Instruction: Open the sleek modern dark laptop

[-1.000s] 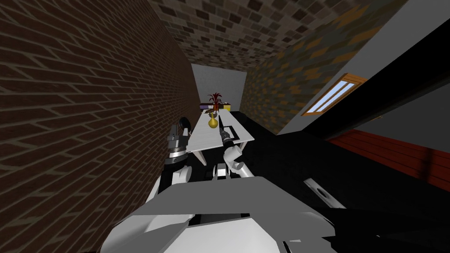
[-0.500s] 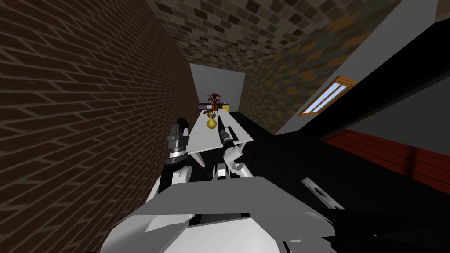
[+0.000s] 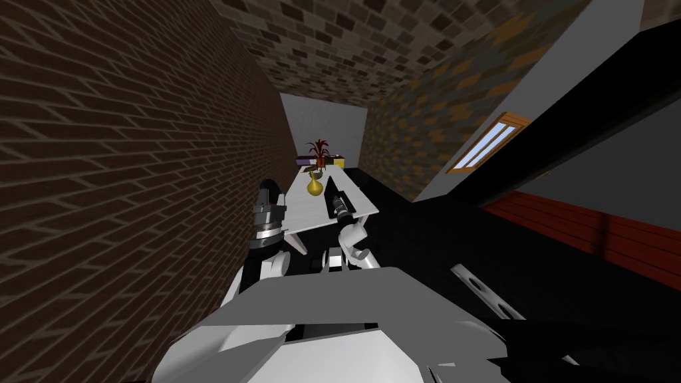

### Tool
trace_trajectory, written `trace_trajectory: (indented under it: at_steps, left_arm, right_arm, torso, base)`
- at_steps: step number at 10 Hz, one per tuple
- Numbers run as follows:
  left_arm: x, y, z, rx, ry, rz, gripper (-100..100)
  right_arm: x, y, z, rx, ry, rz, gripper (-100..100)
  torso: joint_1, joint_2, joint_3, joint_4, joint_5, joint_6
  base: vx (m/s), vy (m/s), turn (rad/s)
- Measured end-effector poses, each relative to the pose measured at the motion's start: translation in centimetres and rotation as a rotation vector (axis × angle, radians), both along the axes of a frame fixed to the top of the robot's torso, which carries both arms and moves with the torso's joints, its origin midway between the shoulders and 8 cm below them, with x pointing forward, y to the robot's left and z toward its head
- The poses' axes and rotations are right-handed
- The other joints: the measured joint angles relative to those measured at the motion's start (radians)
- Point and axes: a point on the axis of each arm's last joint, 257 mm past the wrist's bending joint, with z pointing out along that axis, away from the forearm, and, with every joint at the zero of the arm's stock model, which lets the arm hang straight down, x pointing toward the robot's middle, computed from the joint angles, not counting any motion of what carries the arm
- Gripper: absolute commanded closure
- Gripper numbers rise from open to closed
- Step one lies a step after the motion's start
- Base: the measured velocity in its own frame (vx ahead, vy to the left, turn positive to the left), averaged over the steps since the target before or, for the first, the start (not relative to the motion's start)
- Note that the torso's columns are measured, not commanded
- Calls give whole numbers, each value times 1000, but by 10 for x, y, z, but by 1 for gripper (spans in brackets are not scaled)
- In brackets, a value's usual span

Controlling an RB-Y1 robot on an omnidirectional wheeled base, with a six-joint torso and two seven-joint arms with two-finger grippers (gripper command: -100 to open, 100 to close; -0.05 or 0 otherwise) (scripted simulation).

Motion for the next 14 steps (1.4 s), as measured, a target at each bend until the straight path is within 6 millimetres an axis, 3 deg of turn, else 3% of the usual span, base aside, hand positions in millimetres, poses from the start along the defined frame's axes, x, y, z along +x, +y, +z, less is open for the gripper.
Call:
trace_trajectory:
  at_steps: [3,12,13,14]
  left_arm:
    - [0,0,0,0,0,0,0]
    - [0,0,0,0,0,0,0]
    - [0,0,0,0,0,0,0]
    - [0,0,0,0,0,0,0]
  right_arm:
    - [-3,1,-4,82,22,10,100]
    - [-17,5,-42,412,111,60,100]
    - [-19,3,-46,453,121,63,-100]
    - [-9,-9,-50,448,122,48,-100]
  torso:
    - [0,3,1,3,0,1]
    - [-3,3,1,3,-1,2]
    - [-3,3,1,3,-1,2]
    - [-2,7,4,4,0,0]
  base:
    - [21,-34,-32]
    - [32,-37,-58]
    - [-77,-28,346]
    - [-115,-10,332]
